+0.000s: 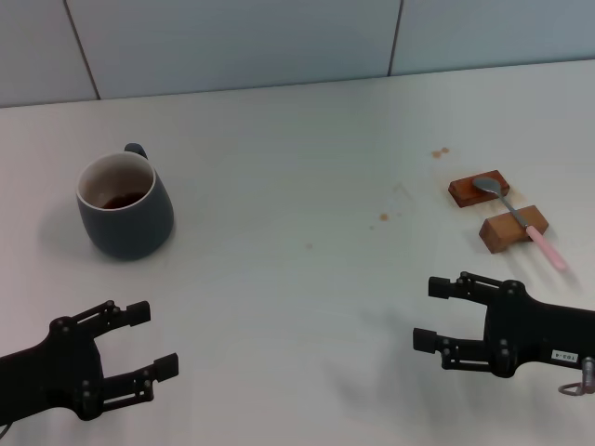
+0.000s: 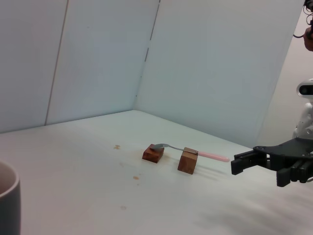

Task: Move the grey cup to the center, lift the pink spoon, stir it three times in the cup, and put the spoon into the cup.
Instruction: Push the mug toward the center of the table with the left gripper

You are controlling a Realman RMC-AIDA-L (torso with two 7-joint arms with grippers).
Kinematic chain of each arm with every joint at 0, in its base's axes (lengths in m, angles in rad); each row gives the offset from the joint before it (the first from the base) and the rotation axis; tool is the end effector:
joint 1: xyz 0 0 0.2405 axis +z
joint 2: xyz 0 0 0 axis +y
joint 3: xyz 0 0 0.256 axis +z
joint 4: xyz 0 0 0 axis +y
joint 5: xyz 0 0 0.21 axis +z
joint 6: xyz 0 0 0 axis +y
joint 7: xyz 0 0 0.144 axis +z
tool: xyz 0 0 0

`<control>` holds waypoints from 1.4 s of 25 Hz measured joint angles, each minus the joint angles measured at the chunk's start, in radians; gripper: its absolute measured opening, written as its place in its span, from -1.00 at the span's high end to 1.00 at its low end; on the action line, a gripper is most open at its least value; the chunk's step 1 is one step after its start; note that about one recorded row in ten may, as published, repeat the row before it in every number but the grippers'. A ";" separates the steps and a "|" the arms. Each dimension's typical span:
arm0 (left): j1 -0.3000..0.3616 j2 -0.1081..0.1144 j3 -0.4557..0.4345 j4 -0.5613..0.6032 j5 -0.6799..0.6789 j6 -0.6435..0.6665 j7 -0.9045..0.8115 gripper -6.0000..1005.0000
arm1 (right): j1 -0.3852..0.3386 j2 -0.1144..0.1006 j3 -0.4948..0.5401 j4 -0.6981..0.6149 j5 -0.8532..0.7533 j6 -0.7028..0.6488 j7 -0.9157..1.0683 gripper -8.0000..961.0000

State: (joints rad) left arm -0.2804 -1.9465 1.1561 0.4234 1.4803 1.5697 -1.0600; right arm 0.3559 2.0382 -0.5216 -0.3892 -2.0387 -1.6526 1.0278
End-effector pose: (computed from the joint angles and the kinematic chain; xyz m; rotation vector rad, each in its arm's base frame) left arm -0.3221 0.2464 -0.0071 -2.6914 -0.6095 -0.8289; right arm 0.3255 0.2476 -0.0137 -2.6280 0.6627 0.8347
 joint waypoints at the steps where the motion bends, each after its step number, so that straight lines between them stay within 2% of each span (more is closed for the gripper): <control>1: 0.000 0.000 0.000 0.000 0.000 0.000 0.000 -0.68 | 0.000 0.000 0.000 0.001 0.000 0.000 0.000 -0.72; 24: -0.003 0.001 -0.001 -0.003 0.009 0.000 0.000 -0.67 | 0.000 0.006 0.000 0.003 0.000 0.001 -0.006 -0.72; 26: -0.008 0.000 -0.044 -0.001 0.040 -0.004 -0.025 -0.49 | 0.000 0.007 0.000 0.003 0.000 0.001 -0.006 -0.72; 29: -0.007 -0.002 -0.052 0.001 0.046 -0.005 -0.031 -0.24 | 0.000 0.009 0.000 0.003 0.000 0.001 -0.007 -0.72; 35: -0.009 -0.004 -0.045 0.001 0.049 -0.007 -0.032 -0.01 | 0.002 0.008 0.000 0.003 0.000 0.000 -0.008 -0.72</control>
State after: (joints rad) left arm -0.2898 -1.9506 1.1110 0.4241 1.5290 1.5627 -1.0918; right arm 0.3574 2.0466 -0.5215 -0.3864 -2.0386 -1.6521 1.0202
